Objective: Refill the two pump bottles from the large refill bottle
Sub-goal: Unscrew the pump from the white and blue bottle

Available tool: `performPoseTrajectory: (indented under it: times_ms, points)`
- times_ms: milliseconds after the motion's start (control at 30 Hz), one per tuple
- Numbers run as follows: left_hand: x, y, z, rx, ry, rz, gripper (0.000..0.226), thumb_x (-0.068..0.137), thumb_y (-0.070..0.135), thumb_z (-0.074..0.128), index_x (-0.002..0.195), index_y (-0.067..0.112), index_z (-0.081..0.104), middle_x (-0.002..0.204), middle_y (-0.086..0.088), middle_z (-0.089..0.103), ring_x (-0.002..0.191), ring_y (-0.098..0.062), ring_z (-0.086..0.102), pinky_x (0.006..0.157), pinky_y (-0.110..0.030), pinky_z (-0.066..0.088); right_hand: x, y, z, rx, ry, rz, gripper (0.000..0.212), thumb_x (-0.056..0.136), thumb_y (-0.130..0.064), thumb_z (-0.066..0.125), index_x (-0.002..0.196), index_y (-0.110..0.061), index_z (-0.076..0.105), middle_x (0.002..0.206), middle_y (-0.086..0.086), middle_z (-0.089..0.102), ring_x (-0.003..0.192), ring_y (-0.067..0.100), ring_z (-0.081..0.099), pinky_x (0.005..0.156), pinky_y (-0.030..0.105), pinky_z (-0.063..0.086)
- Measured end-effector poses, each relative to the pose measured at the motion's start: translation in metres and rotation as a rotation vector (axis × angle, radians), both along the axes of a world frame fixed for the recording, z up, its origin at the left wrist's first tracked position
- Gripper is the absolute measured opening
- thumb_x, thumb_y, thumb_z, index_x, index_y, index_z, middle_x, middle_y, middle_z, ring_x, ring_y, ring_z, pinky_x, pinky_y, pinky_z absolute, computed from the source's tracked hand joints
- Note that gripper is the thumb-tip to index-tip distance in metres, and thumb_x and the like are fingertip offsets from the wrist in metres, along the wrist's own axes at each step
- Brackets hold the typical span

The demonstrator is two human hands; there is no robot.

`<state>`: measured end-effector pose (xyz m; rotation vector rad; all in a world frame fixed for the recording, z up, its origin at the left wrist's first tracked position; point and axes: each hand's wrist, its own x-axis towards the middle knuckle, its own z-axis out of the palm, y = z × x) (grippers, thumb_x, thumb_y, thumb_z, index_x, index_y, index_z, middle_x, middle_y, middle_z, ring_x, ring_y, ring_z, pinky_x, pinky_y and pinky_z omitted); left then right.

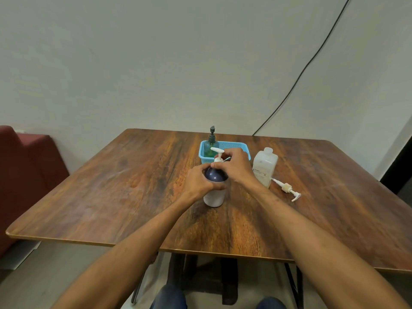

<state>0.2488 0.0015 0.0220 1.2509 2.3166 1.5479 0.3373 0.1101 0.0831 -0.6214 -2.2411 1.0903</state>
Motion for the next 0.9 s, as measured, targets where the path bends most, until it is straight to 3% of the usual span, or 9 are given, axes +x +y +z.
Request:
performPoseTrajectory:
  times_ms: [133,333,667,900]
  points:
    - [-0.003,-0.001,-0.001,-0.006,0.007,0.001,0.072,0.059,0.035,0.094,0.124,0.022,0.064,0.111,0.012,0.064,0.098,-0.002,0.061,0.083,-0.019,0.052,-0.003,0.006,0.015,-0.036,0.053,0.006,0.026,0.081,-0.013,0.083,0.104,-0.008,0.073,0.095,0.001,0.071,0.091,0.020,0.069,0.082,0.035,0.059]
    - [-0.006,0.001,0.003,-0.027,0.024,0.014,0.074,0.061,0.028,0.094,0.127,0.018,0.063,0.109,0.013,0.060,0.094,0.000,0.057,0.070,-0.006,0.045,0.001,0.012,0.027,-0.006,0.127,-0.025,0.024,0.080,-0.016,0.084,0.101,-0.008,0.075,0.090,0.003,0.072,0.084,0.023,0.070,0.078,0.035,0.059]
    - [-0.019,0.003,0.010,-0.041,0.008,0.043,0.071,0.060,0.034,0.095,0.123,0.022,0.065,0.103,0.016,0.062,0.086,0.011,0.057,0.068,-0.006,0.047,0.011,0.019,0.032,-0.302,0.414,-0.120,0.016,0.080,-0.013,0.084,0.091,-0.007,0.075,0.088,0.013,0.075,0.082,0.032,0.074,0.077,0.044,0.063]
    - [-0.029,0.007,0.007,-0.055,0.011,0.060,0.076,0.060,0.034,0.094,0.127,0.018,0.064,0.110,0.011,0.062,0.095,-0.004,0.060,0.074,-0.010,0.047,0.023,0.032,0.038,-0.387,0.583,-0.203,0.014,0.080,-0.011,0.084,0.091,-0.007,0.076,0.089,0.010,0.076,0.083,0.027,0.076,0.078,0.043,0.064]
